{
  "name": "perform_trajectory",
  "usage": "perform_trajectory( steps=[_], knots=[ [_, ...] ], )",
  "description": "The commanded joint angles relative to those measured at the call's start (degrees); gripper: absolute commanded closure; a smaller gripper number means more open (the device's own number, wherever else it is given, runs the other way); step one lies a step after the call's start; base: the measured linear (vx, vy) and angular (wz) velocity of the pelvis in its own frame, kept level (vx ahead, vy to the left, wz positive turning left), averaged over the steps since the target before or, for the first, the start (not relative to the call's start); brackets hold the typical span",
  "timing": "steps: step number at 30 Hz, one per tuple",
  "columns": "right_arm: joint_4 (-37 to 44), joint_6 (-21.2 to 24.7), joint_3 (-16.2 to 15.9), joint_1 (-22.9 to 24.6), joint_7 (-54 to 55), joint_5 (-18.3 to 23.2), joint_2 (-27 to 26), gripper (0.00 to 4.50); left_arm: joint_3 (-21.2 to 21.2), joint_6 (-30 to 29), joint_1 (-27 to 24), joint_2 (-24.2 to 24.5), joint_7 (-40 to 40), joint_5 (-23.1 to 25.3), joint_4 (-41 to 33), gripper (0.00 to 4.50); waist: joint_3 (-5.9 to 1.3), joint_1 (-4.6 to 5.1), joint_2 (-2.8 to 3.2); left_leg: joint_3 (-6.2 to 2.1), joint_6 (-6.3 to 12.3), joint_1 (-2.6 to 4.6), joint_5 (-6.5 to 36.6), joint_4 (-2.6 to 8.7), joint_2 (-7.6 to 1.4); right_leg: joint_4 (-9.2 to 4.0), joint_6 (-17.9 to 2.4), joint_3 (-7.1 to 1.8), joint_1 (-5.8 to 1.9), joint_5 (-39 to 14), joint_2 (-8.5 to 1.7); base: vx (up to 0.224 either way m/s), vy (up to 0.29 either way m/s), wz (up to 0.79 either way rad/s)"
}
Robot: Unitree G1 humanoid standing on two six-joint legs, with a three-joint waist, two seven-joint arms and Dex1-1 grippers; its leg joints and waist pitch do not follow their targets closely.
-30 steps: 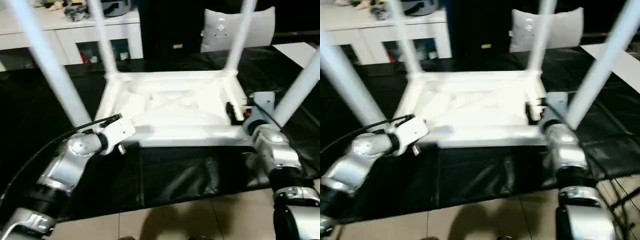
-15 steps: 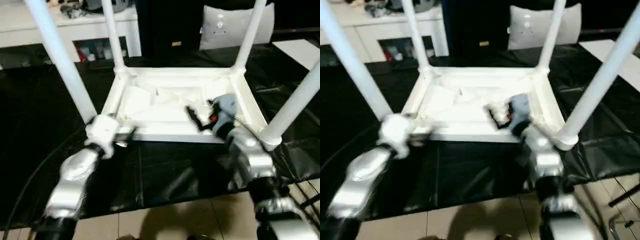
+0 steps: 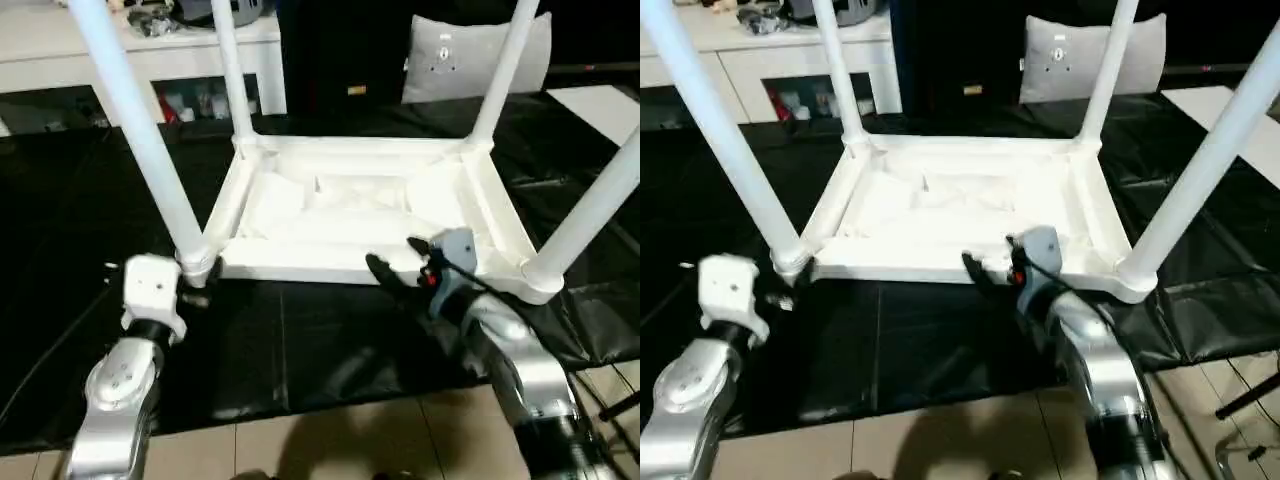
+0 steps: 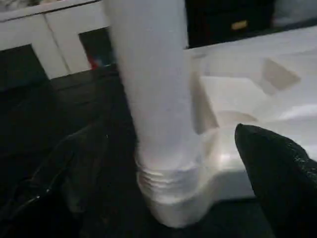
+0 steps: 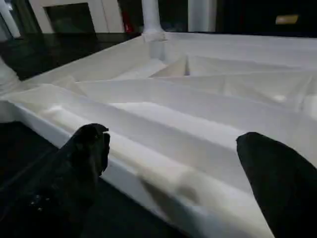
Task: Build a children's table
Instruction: Rotate table base
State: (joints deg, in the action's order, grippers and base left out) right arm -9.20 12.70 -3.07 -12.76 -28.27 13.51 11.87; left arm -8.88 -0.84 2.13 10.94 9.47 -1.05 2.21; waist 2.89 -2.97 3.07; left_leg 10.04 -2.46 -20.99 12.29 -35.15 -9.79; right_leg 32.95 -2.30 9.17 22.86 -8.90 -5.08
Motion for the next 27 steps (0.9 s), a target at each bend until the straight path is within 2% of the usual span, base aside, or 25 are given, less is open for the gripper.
perform_trajectory(
  steps=[1,3,4,5,6,7,8,9,10,11,12,14,15,16,17,19,21,22,23,25,27],
  knots=[
    [4.2,3.6,0.4,1.2,1.8,0.8,0.0,0.00,-1.0,0.6,2.6,1.1,0.0,-0.9,2.9,0.03,-3.38,-0.01,-0.34,-2.00,3.64,0.23,14.0,4.65,-3.27,-5.94,0.7,-3.74,-2.60,-26.4,-4.08,0.000,0.000,0.00],
    [5.5,4.7,0.3,2.2,3.4,-0.6,0.4,0.00,-1.3,0.4,4.6,1.6,0.3,-1.2,5.0,0.03,-3.56,-0.22,-0.36,-2.05,3.51,0.19,12.9,4.63,-3.30,-5.59,0.4,-3.79,-2.66,-24.9,-4.14,0.000,0.000,0.00],
    [7.5,9.9,0.1,3.4,3.0,0.7,1.3,0.00,-1.1,0.9,7.2,2.4,0.8,-1.2,7.5,0.03,-3.57,-0.22,-0.28,-2.12,3.54,0.12,12.5,4.67,-3.41,-5.49,-0.1,-3.85,-2.76,-23.8,-4.22,0.000,0.000,0.00],
    [8.4,11.1,-0.1,3.9,2.6,1.0,1.7,0.00,-0.9,1.1,8.3,2.7,1.1,-1.3,8.7,0.03,-3.51,-0.24,-0.31,-2.09,3.68,0.14,12.3,4.65,-3.31,-5.54,0.0,-3.86,-2.76,-23.6,-4.09,0.000,0.000,0.00],
    [8.4,11.1,-0.1,3.9,2.6,1.0,1.7,0.00,-0.9,1.1,8.3,2.7,1.1,-1.3,8.7,0.03,-3.65,-0.31,-0.08,-2.18,3.64,0.19,12.2,4.61,-3.37,-5.32,-0.2,-3.89,-2.86,-23.0,-4.18,0.000,0.000,0.00],
    [10.1,11.9,-0.2,5.1,2.5,0.2,2.9,0.00,-1.0,1.5,11.2,3.4,1.3,-1.0,12.1,0.03,-3.66,-0.32,0.11,-2.15,3.59,0.07,12.1,4.58,-3.43,-5.23,-0.6,-3.89,-2.88,-22.3,-4.33,0.000,0.000,0.00],
    [10.6,12.1,-0.1,5.5,2.3,0.3,3.2,0.00,-1.1,1.6,12.1,3.6,1.3,-0.9,13.1,0.03,-3.63,-0.34,0.12,-1.91,3.42,0.41,12.8,4.45,-3.13,-5.73,0.3,-3.74,-2.66,-23.3,-4.07,0.000,0.000,0.00],
    [11.8,12.4,0.2,6.2,1.8,0.3,4.0,0.00,-1.3,2.0,14.3,3.9,1.3,-1.0,15.6,0.03,-3.59,-0.35,0.51,-2.05,3.33,0.23,12.9,4.55,-3.08,-5.65,0.3,-3.67,-2.85,-23.5,-4.21,0.000,0.000,0.00],
    [12.4,13.1,0.6,6.6,1.7,0.5,4.6,0.00,-1.6,2.1,15.6,4.0,1.8,-1.6,17.0,0.03,-3.52,-0.34,0.41,-1.95,3.26,0.46,13.4,4.49,-3.10,-5.96,0.7,-3.64,-2.63,-24.2,-4.10,0.000,0.000,0.00],
    [12.8,13.8,0.9,6.9,1.4,0.8,5.1,0.00,-1.8,2.1,16.5,4.0,2.2,-2.2,17.7,0.03,-3.64,-0.42,0.15,-2.11,3.04,0.42,13.5,4.49,-3.08,-5.76,0.9,-3.56,-2.93,-24.2,-4.25,0.000,0.000,0.00],
    [13.4,14.8,1.2,7.3,1.1,1.2,5.7,0.00,-2.1,2.1,17.7,4.0,2.9,-3.1,18.7,0.03,-3.65,-0.40,0.16,-2.21,3.02,0.23,13.3,4.57,-3.15,-5.71,0.7,-3.53,-3.06,-24.0,-4.35,0.000,0.000,0.00],
    [14.6,16.0,1.5,8.1,0.2,1.5,7.3,0.00,-2.5,1.0,20.1,4.0,6.9,-6.2,20.4,0.03,-3.67,-0.51,0.09,-2.05,3.12,0.36,12.9,4.40,-3.03,-5.91,0.6,-3.54,-2.94,-24.3,-4.41,0.000,0.000,0.00],
    [15.2,16.3,1.5,8.4,-0.8,1.8,8.2,0.00,-2.5,0.4,21.3,4.2,9.8,-7.9,21.0,0.03,-3.78,-0.56,-0.32,-2.03,3.32,0.23,12.4,4.35,-3.14,-5.76,0.3,-3.66,-3.08,-23.6,-4.57,0.000,0.000,0.00],
    [15.6,16.6,1.5,8.6,-1.4,2.1,8.8,0.00,-2.4,-0.3,22.0,4.4,12.2,-9.3,21.3,0.03,-3.80,-0.68,-0.23,-2.01,3.43,0.26,12.0,4.34,-3.13,-5.64,0.1,-3.69,-3.06,-23.4,-4.64,0.000,0.000,0.00],
    [16.1,17.2,1.6,8.8,-2.2,2.4,9.5,0.00,-2.1,-1.3,22.7,4.8,15.5,-10.8,21.6,0.03,-3.84,-0.70,-0.53,-2.05,3.68,0.12,11.3,4.34,-3.31,-5.37,-0.5,-3.77,-3.08,-22.5,-4.68,0.000,0.000,0.00],
    [16.9,19.0,1.6,8.9,-3.7,3.4,11.0,0.00,-0.8,-1.5,24.3,6.4,22.0,-12.4,23.8,0.03,-3.73,-0.73,-0.45,-1.90,4.09,0.20,11.1,4.29,-3.15,-5.55,-0.8,-3.70,-2.96,-23.5,-4.62,0.000,0.000,0.00],
    [16.9,19.6,1.5,8.8,-4.1,3.5,11.4,0.00,-0.6,-1.8,24.6,6.8,23.9,-13.0,24.2,0.03,-3.70,-0.81,-0.31,-1.91,3.91,0.34,11.1,4.32,-3.23,-5.57,-0.8,-3.70,-2.93,-24.0,-4.67,0.000,0.000,0.00],
    [16.4,20.0,1.4,8.6,-4.0,3.0,11.8,0.00,-0.2,-2.3,24.9,7.3,26.9,-13.9,24.3,0.03,-3.67,-0.88,-0.34,-1.92,3.62,0.43,11.1,4.34,-3.39,-5.55,-1.1,-3.74,-2.88,-24.1,-4.78,0.000,0.000,0.00],
    [14.2,20.4,1.9,7.4,-2.0,1.7,11.3,0.00,1.0,-4.7,24.7,8.7,33.5,-16.5,22.8,0.03,-3.71,-0.92,-0.20,-1.93,3.44,0.49,11.1,4.37,-3.46,-5.51,-1.3,-3.79,-2.86,-23.9,-4.80,0.000,0.000,0.00],
    [12.3,20.2,2.4,6.5,-0.7,1.2,10.6,0.00,1.8,-6.4,24.2,9.5,37.4,-18.1,21.4,0.03,-3.75,-1.07,-0.17,-1.93,2.55,0.71,11.1,4.52,-3.69,-5.10,-2.9,-4.03,-2.73,-22.6,-4.97,0.000,0.000,0.00],
    [8.8,17.7,2.6,5.1,1.2,0.0,9.6,0.00,2.9,-8.8,23.1,10.7,41.7,-20.1,19.1,0.03,-3.72,-1.24,-0.05,-1.98,2.02,0.56,11.4,4.66,-3.84,-4.81,-4.1,-4.15,-2.84,-21.7,-5.21,0.000,0.000,0.00]
  ],
)
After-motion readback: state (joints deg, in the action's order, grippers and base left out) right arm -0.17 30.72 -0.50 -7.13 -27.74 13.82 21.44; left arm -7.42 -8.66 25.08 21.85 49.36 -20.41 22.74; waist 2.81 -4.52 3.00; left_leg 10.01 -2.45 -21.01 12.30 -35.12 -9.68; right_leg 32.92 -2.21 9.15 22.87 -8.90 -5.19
